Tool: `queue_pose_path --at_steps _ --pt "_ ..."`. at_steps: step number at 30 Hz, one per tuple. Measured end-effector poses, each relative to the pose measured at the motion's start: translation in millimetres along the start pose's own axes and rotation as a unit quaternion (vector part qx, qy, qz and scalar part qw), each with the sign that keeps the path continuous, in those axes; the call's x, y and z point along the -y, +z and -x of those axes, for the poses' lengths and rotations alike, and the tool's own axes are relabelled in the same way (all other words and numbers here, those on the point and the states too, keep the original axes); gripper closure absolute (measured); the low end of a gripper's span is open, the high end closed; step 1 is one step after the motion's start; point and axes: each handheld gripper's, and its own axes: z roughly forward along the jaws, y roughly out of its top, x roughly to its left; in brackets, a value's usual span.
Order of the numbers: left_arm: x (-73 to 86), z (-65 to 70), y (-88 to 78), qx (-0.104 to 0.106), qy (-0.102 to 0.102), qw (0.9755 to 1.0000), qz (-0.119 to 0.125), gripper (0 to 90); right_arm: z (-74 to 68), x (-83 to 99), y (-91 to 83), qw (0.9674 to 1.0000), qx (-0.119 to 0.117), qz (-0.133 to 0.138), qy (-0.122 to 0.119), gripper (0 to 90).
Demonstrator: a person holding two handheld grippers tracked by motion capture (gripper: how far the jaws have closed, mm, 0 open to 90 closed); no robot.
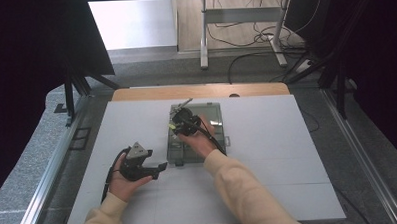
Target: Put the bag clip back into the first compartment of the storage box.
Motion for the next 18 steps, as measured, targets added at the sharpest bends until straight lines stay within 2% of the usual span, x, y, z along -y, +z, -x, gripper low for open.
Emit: queue_pose_path --at_steps 2,3,5,7,11,18 --pt "0.1 -0.2 0.1 0.0 0.0 1.0 -0.001 22.4 -0.1 -0.2 1.1 1.0 0.003 0.001 -0.002 77.4" --pt "0.1 -0.1 -0.1 -0.001 -0.001 1.0 0.0 22.4 -0.5 0.0 1.7 1.0 0.004 0.002 -0.005 69.7" --pt "0.0 0.0 -0.6 -0.001 0.0 1.0 0.001 22.5 -2.0 0.2 2.9 1.0 0.007 0.003 0.0 46.1" --pt "-0.1 0.2 -0.9 -0.002 0.001 1.0 0.003 22.6 -2.1 0.6 2.6 0.9999 0.013 0.006 0.009 34.7" --pt "-0.1 0.1 -0.8 -0.002 0.001 1.0 0.002 22.6 1.4 1.8 -0.9 0.9995 0.003 0.012 0.027 28.0" --pt "0.0 0.2 -0.9 -0.001 -0.001 1.0 0.004 22.5 6.8 6.9 -13.2 0.9993 -0.007 0.019 0.032 25.5"
